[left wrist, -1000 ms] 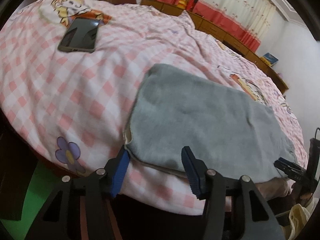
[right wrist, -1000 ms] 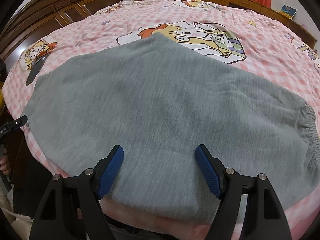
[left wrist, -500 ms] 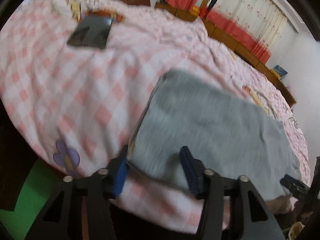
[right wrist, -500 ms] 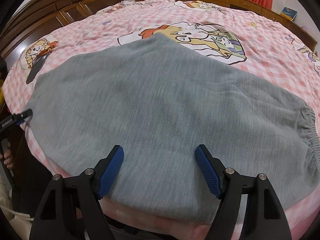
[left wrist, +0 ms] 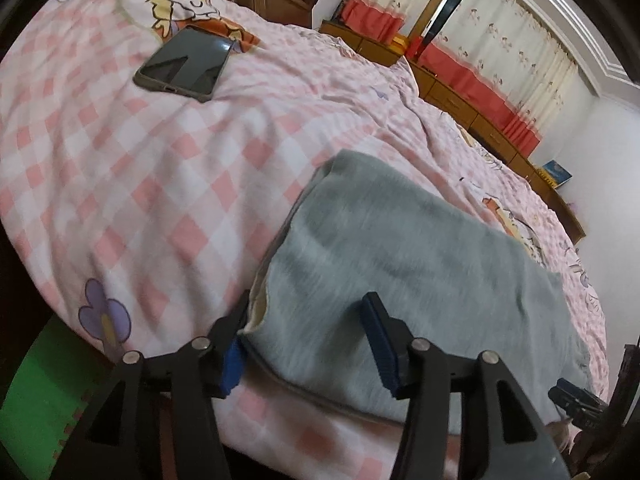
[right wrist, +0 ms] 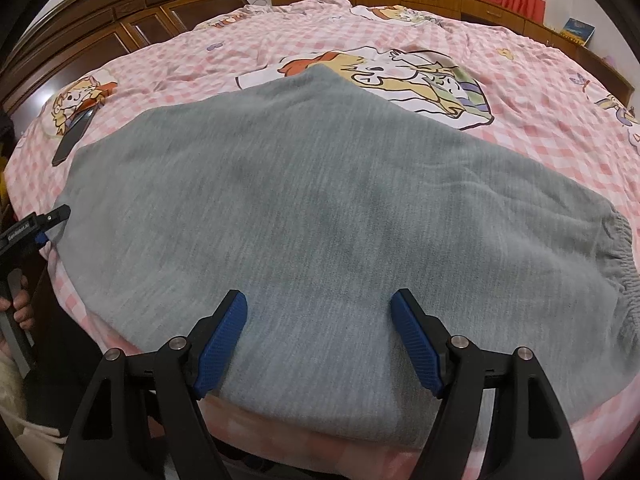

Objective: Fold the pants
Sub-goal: 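Grasp the folded edge of the grey sweatpants with the left tool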

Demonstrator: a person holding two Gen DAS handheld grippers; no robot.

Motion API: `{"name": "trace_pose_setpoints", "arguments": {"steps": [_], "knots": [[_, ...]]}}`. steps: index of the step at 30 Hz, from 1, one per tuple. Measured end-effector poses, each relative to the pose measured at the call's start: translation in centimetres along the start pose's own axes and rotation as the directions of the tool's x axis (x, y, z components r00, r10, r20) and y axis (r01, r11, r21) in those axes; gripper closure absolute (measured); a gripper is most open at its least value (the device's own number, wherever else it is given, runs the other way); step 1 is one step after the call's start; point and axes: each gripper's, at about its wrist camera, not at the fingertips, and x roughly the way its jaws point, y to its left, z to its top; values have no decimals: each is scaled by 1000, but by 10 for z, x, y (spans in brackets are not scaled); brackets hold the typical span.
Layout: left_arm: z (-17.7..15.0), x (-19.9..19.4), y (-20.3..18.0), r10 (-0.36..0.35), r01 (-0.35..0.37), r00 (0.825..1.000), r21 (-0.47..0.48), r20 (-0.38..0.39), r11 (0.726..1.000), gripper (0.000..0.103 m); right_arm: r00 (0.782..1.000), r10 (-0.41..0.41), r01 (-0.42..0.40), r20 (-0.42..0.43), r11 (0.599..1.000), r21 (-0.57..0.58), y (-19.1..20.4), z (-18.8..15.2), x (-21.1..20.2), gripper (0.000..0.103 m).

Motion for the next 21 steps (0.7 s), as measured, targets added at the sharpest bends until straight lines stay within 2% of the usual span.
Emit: {"name": "trace_pose_setpoints", "arguments": {"steps": [1, 5, 7, 8, 10, 13, 16, 21], "knots": [[0, -2, -2, 1, -1, 1000, 11, 9, 1000, 64, 1000, 1, -1, 0, 1000, 1, 0, 0, 0, 27], [0, -2, -7, 29, -29, 999, 63, 14, 998, 74, 1000, 4, -4, 0, 1000, 7, 1, 0, 0, 27], [2, -4, -3, 19, -19, 1000, 48, 9, 999, 87, 1000, 4, -4, -2, 1000, 7, 1, 0, 0, 27], [4, -8, -1, 10, -11, 1000, 34, 10, 999, 90, 1000, 6, -6, -2, 1000, 9, 0, 0, 0, 27], [9, -16, -2, -8, 8, 1000, 23, 12, 1000, 93, 1000, 13, -13, -1, 1000, 20, -2, 1, -2, 27], [18, -36, -16, -63, 60, 997, 58, 47, 997, 95, 999, 37, -37, 7, 998, 46, -5, 3, -7, 28], [30, -61, -40, -140, 130, 986, 108, 95, 986, 98, 997, 69, -71, 26, 995, 65, -9, 3, -17, 28], [47, -96, -90, -258, 229, 956, 191, 142, 954, 98, 993, 74, -82, 88, 993, 87, -18, 2, -39, 28]]}}
